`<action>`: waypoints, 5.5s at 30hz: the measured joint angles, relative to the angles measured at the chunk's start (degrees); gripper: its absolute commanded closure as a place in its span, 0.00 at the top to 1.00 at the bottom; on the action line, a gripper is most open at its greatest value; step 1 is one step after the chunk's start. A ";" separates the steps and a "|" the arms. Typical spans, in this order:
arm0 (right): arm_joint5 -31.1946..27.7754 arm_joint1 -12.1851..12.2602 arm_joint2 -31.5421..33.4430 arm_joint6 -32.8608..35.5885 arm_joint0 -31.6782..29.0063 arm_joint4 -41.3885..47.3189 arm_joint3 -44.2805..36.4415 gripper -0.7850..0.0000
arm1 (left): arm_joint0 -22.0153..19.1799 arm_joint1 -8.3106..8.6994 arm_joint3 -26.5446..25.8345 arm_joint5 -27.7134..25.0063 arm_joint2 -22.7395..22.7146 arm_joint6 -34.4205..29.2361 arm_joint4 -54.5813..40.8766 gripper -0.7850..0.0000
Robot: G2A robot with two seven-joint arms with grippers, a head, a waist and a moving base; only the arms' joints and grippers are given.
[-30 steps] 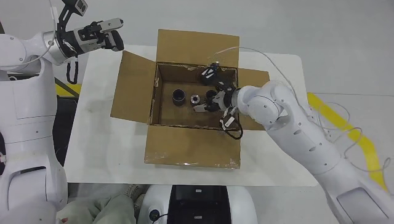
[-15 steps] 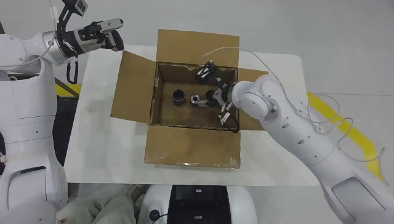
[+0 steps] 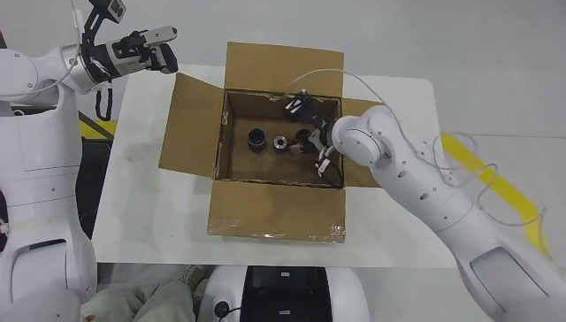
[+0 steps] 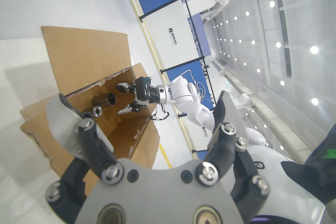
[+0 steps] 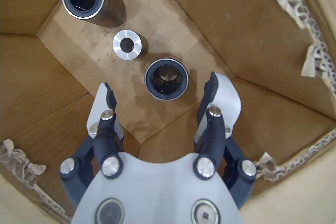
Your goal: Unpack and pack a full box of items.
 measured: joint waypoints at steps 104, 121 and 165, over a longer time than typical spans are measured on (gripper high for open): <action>4.02 4.57 37.16 6.78 -30.18 -8.92 -40.40 0.00 | 0.00 0.00 0.00 0.00 0.00 0.00 0.00 1.00; 4.88 5.45 43.93 4.32 -34.76 -6.98 -39.78 0.00 | 0.00 0.00 0.00 0.00 0.00 0.00 0.00 1.00; 12.04 6.72 53.65 -0.53 -29.56 -2.72 -17.71 0.00 | 0.00 0.00 0.00 0.00 0.00 0.00 0.00 1.00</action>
